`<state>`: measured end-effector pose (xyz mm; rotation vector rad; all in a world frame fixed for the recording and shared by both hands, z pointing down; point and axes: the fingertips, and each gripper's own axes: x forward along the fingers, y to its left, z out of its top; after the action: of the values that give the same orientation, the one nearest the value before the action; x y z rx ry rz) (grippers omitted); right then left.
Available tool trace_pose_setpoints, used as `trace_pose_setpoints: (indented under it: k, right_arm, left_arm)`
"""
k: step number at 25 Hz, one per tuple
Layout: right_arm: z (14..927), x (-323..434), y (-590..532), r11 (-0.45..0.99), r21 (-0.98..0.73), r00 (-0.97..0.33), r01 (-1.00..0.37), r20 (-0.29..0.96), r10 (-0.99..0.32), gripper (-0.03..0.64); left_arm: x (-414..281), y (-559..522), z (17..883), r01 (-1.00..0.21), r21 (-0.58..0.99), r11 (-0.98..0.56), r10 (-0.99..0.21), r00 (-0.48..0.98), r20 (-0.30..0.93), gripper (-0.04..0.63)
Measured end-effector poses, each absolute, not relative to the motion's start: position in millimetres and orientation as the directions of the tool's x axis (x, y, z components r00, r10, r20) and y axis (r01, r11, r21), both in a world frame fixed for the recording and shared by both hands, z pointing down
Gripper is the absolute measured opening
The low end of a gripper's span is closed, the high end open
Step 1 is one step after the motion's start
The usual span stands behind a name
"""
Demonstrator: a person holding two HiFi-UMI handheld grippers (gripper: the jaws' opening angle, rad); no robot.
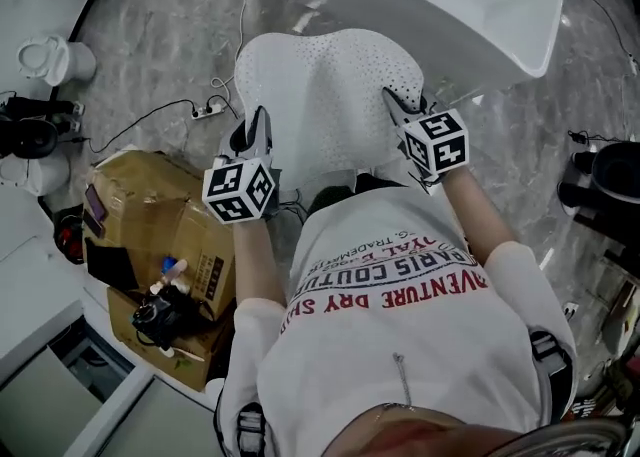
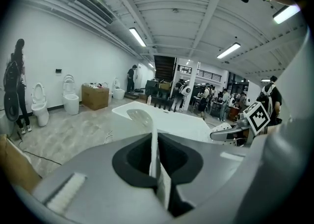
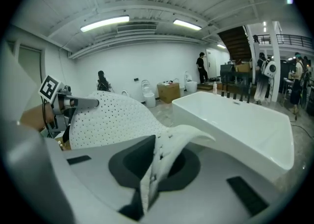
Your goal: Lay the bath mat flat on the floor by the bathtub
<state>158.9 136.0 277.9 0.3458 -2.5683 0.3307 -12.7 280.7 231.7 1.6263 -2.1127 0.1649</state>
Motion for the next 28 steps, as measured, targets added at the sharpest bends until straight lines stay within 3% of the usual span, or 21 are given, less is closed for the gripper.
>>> trace_pose_setpoints:
  k: [11,18,28]
  right_arm:
    - [321,97,38,0.867,-0.214,-0.743,-0.450,0.629,-0.230,0.018]
    - [343,60,-23,0.721,-0.213,-0.630,-0.659,0.680,-0.375,0.018]
    - [396,28,-77,0.563,-0.184,-0.515,-0.806,0.688,-0.512,0.018]
  left_arm:
    - [-94,146,278,-0.969,0.216,0.123,-0.850,0.009,0.526,0.017]
    - [-144,47,316,-0.962,0.257,-0.090,-0.798,0.224,0.560,0.017]
    - [-196,-42,386,-0.937,0.301,-0.175,-0.758,0.324,0.567,0.016]
